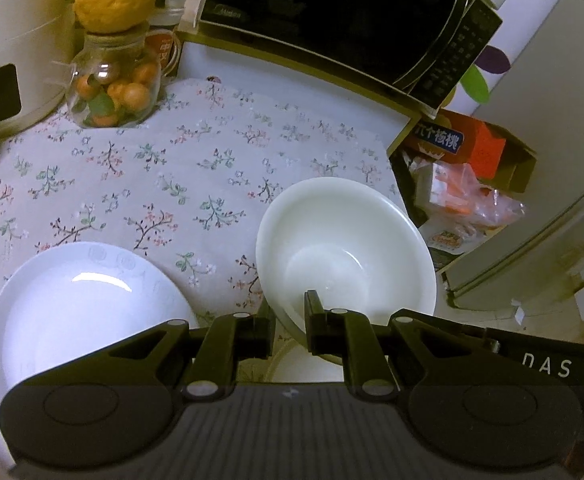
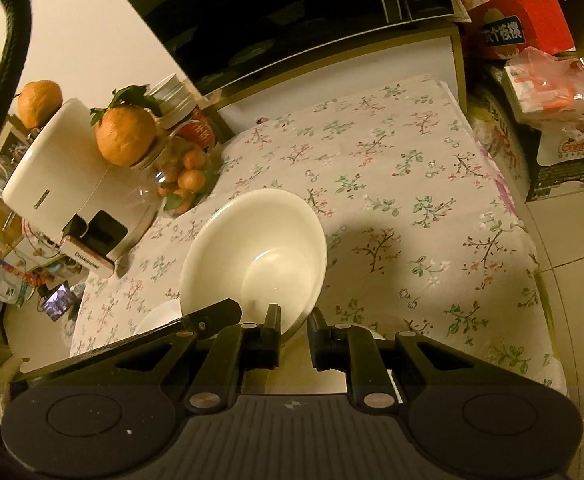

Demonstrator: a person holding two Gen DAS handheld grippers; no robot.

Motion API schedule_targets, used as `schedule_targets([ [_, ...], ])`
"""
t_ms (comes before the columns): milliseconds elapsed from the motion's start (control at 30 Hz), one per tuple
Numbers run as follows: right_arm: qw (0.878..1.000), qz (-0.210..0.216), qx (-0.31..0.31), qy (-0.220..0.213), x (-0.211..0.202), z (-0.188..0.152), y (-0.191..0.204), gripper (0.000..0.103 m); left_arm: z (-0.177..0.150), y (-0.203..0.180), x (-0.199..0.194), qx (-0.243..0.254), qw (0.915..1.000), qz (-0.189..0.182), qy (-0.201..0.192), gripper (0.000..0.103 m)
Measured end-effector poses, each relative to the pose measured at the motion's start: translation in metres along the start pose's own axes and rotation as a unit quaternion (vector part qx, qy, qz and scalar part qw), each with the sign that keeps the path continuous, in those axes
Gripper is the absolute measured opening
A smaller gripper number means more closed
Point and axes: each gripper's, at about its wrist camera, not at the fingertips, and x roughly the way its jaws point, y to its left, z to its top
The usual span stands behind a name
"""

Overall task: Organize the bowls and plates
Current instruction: 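Lift the small bowl with both grippers and carry it over the nested bowls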

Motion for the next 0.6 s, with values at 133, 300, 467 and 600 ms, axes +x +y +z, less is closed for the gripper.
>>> schedule_targets([
  [133,1.000,0.000,-0.001,0.006,0.000,-0.004,0.000,0.013,-0.005,0.001,0.001,0.004,1.0000,-0.002,0.006,0.013],
  [300,1.000,-0.002,0.000,0.010,-0.001,-0.010,-0.001,0.013,-0.011,0.001,-0.001,0.007,0.9999,-0.002,0.011,0.013],
  [467,1.000,-0.008,-0.001,0.019,-0.002,-0.022,-0.003,0.013,-0.024,-0.002,-0.001,0.023,0.9994,-0.001,0.025,0.014],
  [600,1.000,-0.007,0.003,0.026,-0.005,-0.034,-0.009,0.014,-0.033,-0.004,0.001,0.032,0.9987,-0.003,0.040,0.014],
])
